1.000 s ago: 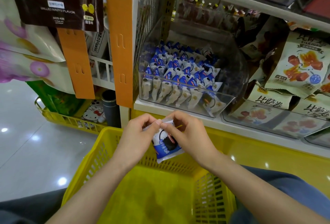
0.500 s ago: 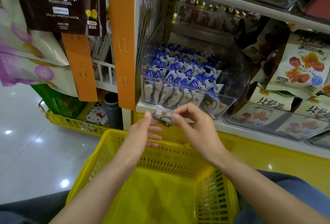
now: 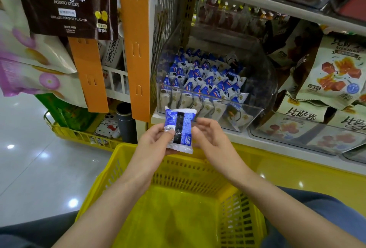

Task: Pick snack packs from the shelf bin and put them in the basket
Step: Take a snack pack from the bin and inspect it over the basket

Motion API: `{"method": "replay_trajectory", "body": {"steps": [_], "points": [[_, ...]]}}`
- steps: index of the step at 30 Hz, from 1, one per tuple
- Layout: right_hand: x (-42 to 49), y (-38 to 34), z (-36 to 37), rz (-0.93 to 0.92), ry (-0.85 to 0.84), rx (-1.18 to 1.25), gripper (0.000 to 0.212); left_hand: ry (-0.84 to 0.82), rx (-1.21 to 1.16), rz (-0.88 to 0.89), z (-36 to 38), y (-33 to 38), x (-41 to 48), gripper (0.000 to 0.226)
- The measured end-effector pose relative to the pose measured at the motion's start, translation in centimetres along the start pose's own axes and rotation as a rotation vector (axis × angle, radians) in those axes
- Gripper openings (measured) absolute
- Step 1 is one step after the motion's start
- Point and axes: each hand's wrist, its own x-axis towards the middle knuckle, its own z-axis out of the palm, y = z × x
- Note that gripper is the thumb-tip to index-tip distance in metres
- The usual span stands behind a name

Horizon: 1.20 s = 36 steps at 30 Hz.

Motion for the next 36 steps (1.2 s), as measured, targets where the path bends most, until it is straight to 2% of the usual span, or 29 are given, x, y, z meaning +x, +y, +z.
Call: {"method": "replay_trajectory", "body": {"steps": [3,7,9,12,17,22,28,36], "points": [[0.1,0.1,-0.1,0.197,-0.077,0.219,0.026,-0.064,0.063,0.062,0.4,-0.3,-0.3,0.020],[0.1,0.5,0.0,0.218,-0.023,0.340,0.024,0.089,0.513,0.382,0.3,-1.0,-0.3,0.041],[0.0,0.7,0.2,0.222,-0.038,0.344,0.020,0.076,0.606,0.469,0.1,-1.2,-0.4,0.038],[-0.1,1.0,0.3,0.217,-0.055,0.336,0.014,0.044,0.631,0.479,-0.2,-1.4,-0.3,0.036],[-0.1,0.9,0.5,0.208,-0.023,0.314,0.020,-0.017,0.740,0.519,-0.6,-1.5,-0.3,0.023],[-0.1,1.6,1.3,0.131,0.004,0.062,0.036,-0.013,0.960,0.482,-0.6,-1.3,-0.6,0.025],[-0.5,2.0,1.4,0.049,-0.015,-0.116,0.032,0.013,1.174,0.484,-0.9,-1.2,-0.3,0.025],[-0.6,2.5,1.4,0.009,-0.060,-0.202,0.031,-0.010,1.095,0.456,-1.1,-0.9,-0.4,0.024]]}}
